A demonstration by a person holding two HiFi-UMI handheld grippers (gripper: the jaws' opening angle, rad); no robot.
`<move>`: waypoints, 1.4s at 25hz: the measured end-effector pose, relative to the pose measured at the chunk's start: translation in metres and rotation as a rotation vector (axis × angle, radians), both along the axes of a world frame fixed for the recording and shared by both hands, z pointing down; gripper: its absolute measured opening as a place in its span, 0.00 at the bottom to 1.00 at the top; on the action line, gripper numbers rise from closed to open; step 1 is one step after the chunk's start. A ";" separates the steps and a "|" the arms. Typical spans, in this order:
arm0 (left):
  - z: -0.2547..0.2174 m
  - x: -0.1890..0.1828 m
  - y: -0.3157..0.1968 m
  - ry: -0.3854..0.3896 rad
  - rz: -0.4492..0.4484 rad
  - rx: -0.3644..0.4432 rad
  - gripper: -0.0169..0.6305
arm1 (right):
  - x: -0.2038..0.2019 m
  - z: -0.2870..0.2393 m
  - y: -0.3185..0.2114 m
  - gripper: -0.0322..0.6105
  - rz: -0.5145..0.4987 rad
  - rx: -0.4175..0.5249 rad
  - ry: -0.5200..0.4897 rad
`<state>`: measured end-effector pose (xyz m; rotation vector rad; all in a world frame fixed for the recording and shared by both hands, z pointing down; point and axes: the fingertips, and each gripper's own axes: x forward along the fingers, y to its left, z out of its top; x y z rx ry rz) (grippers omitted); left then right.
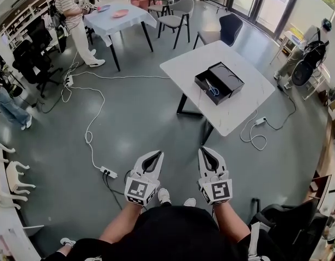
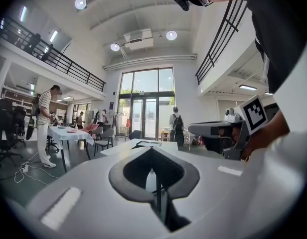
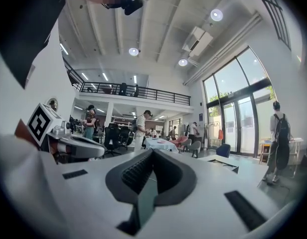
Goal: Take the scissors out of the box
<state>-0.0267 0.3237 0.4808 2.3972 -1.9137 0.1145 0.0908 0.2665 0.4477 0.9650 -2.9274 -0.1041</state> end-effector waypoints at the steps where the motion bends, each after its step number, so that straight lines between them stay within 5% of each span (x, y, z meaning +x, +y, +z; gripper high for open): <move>1: 0.000 -0.004 0.001 -0.001 0.004 0.000 0.04 | -0.004 -0.001 0.000 0.06 0.003 0.001 0.002; 17: 0.003 -0.026 -0.015 0.029 0.033 0.013 0.04 | -0.031 -0.003 -0.004 0.06 0.014 0.026 0.002; 35: -0.005 -0.026 -0.130 -0.006 -0.005 0.018 0.04 | -0.030 0.008 -0.129 0.06 -0.017 -0.004 0.010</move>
